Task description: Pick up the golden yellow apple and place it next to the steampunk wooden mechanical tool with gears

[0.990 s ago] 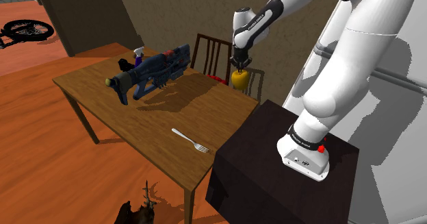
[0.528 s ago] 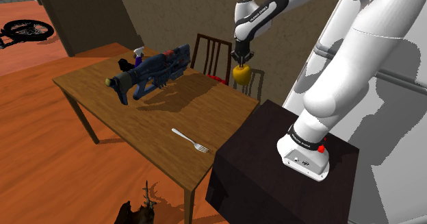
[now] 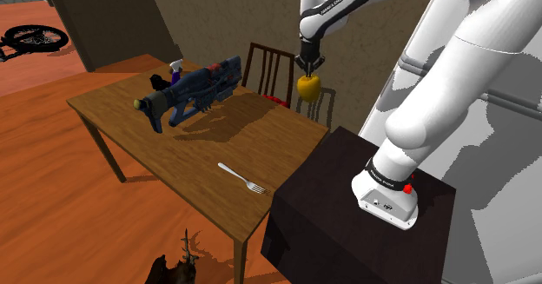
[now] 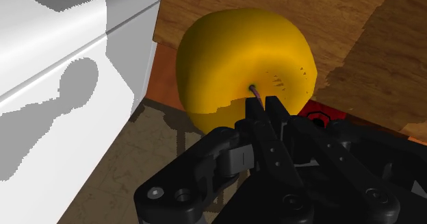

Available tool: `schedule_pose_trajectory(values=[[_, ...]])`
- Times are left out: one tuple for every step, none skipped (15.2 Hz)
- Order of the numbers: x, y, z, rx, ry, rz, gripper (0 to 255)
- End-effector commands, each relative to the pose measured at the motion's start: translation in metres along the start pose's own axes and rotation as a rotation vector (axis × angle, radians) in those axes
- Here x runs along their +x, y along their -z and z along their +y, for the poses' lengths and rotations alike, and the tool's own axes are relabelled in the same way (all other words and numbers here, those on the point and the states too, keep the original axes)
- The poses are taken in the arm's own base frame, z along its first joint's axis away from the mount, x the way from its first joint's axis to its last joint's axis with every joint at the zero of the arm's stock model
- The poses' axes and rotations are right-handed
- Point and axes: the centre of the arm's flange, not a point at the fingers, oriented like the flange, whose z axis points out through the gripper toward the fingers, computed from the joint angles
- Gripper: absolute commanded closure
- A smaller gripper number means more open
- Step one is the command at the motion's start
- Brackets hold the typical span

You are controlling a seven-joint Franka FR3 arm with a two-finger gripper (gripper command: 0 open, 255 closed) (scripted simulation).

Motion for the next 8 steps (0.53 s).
schedule_pose_trajectory(values=[[0.001, 0.010, 0.001, 0.000, 0.000, 0.000, 255], [0.002, 0.015, 0.002, 0.000, 0.000, 0.000, 255], [0.003, 0.020, 0.003, 0.000, 0.000, 0.000, 255], [0.004, 0.026, 0.004, 0.000, 0.000, 0.000, 255], [0.004, 0.031, 0.005, 0.000, 0.000, 0.000, 255], [0.005, 0.036, 0.006, 0.000, 0.000, 0.000, 255], [0.006, 0.041, 0.007, 0.000, 0.000, 0.000, 255], [0.007, 0.046, 0.008, 0.000, 0.000, 0.000, 255]])
